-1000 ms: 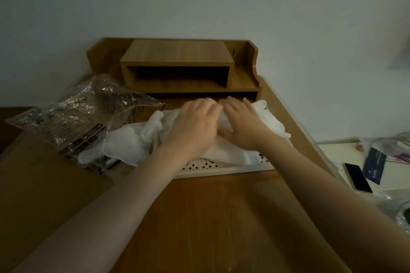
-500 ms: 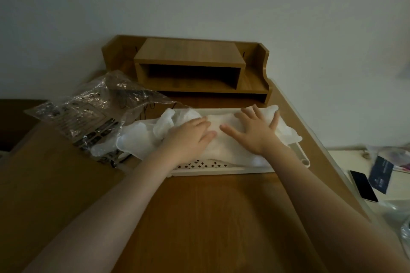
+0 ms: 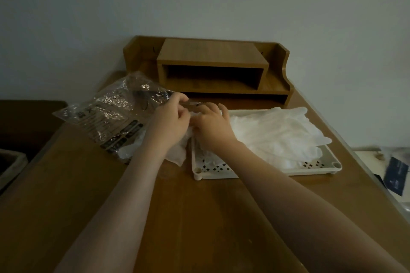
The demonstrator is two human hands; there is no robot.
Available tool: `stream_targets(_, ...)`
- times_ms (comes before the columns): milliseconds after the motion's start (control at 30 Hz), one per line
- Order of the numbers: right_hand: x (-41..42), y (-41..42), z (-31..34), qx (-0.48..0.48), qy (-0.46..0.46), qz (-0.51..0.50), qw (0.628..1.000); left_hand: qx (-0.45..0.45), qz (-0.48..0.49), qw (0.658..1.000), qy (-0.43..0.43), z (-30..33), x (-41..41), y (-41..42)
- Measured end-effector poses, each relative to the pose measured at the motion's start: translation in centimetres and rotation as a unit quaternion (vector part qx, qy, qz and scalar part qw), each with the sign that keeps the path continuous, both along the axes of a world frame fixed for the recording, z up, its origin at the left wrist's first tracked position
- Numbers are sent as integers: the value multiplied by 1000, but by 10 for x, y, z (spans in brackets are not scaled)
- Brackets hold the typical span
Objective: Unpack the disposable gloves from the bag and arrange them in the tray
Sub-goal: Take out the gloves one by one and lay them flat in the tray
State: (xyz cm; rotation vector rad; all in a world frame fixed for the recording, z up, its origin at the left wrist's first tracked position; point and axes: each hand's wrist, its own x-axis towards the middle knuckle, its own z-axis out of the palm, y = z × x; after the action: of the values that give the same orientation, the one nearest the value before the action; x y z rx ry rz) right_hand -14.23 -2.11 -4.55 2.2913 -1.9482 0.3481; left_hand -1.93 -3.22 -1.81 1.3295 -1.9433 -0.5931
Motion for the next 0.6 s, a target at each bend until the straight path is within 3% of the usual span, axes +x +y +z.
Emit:
stream_targets(133,-8,9,7,-118,-209,-64,969,125,-33,988,-83,-2,0,-2)
stream_targets(233,-15,13,24,-115,-314,-151,930,146,-45,982,-110,-6,-1,-2)
stream_targets(333,-20,16,38,-127,-417,-143,888,138,-40,978,-152,-12,1,-5)
stream_targets(467,-21,31,68,-153,-666,-44,728,158,-31,965,-208,-22,6,-9)
stream_targets(600,-36,41,89,-101,-831,-12,547,101,-2,980,-172,-21,1,-9)
